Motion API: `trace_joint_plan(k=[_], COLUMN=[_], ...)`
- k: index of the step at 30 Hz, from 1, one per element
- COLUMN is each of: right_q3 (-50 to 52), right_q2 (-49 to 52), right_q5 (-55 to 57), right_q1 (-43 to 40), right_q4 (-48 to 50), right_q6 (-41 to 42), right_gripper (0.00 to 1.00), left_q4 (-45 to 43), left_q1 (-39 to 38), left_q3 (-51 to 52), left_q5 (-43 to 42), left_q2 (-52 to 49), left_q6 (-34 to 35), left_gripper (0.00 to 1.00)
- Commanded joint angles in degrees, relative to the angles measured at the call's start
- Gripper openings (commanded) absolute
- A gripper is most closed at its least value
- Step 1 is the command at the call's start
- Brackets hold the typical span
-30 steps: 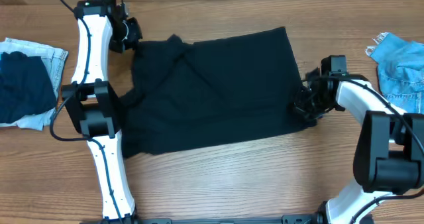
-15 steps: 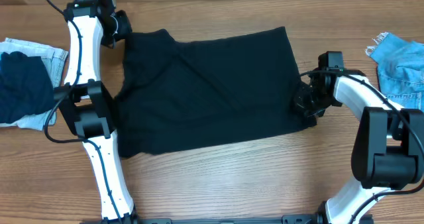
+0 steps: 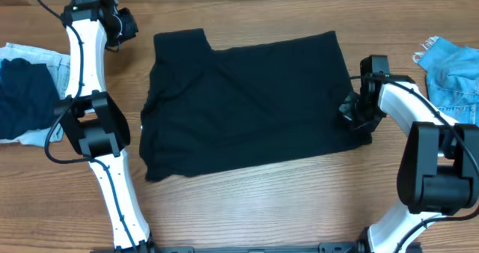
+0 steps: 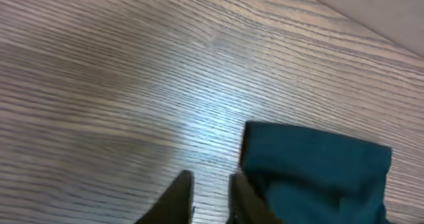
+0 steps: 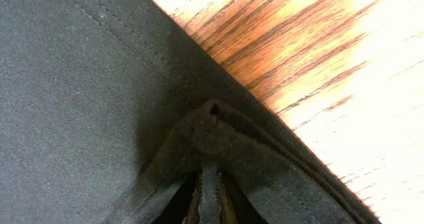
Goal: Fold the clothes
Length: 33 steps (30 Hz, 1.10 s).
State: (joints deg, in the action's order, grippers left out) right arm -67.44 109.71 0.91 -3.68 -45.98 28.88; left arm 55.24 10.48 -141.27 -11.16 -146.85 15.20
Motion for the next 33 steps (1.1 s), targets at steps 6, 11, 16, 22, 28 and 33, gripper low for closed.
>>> trace_joint_plan(k=[6, 11, 16, 22, 28, 33], right_q3=[3.7, 3.7, 3.7, 3.7, 3.7, 3.7], right_q2=[4.9, 4.9, 4.9, 4.9, 4.9, 4.9], right_q5=[11.1, 12.1, 11.9, 11.9, 11.9, 11.9], right_q1=[-2.5, -2.6, -2.6, -2.6, -2.6, -2.6], right_q4=[-4.0, -5.3, -5.4, -5.4, -5.4, -5.4], right_q6=[4.1, 6.5, 6.5, 6.5, 6.5, 6.5], right_gripper=[0.14, 0.2, 0.21, 0.22, 0.21, 0.21], left_q4=[-3.2, -7.4, -11.4, -16.0, -19.8, -20.5], left_q1=[-5.2, -6.4, -6.3, -6.4, -6.8, -7.5], left_q3=[3.1, 11.1, 14.0, 16.7, 17.0, 17.1], left_q5=[-3.9, -3.9, -4.3, -4.3, -5.4, -5.2], left_q2=[-0.1, -0.1, -0.1, -0.1, -0.1, -0.1], left_q6=[0.1, 3.0, 7.1, 9.3, 10.8, 10.8], left_gripper=[0.51, 0.59, 0.62, 0.6, 0.51, 0.38])
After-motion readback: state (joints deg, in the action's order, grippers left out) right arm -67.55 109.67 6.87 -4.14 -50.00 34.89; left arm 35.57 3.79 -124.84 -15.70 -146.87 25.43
